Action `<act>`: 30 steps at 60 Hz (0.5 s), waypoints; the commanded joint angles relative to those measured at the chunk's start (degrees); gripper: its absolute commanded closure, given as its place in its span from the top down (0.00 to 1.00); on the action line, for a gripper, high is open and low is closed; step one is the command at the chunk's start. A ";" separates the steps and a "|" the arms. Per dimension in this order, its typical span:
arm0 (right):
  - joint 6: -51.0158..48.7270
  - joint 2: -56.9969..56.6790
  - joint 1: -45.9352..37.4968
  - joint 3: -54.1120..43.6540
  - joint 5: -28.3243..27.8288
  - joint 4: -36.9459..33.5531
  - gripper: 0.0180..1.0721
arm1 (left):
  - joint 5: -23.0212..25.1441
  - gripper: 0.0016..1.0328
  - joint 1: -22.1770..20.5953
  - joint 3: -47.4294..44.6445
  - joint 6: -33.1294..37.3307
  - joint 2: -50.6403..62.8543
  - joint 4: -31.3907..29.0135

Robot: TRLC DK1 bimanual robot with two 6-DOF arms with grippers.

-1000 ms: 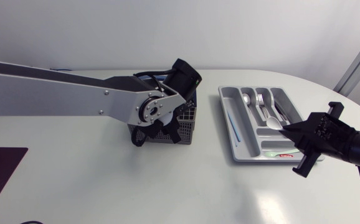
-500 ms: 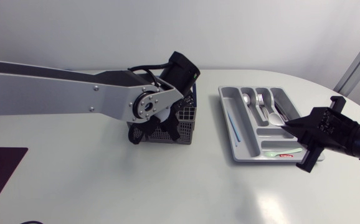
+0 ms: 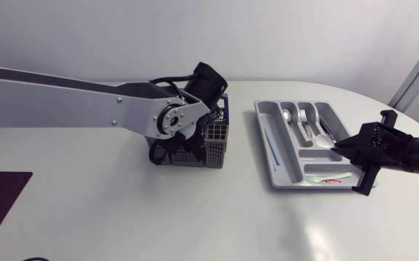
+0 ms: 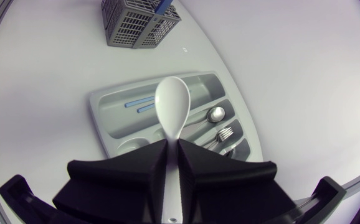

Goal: Unload the cutlery basket into the drawer organizer.

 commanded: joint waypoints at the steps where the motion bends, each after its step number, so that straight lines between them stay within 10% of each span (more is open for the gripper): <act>1: -3.03 1.82 -1.20 2.51 -0.86 -1.13 0.06 | -0.64 0.52 0.34 1.90 -1.17 1.86 0.28; 30: -18.23 9.91 -6.65 8.75 -1.30 -8.42 0.06 | -0.64 0.12 1.65 3.13 -1.43 3.97 1.16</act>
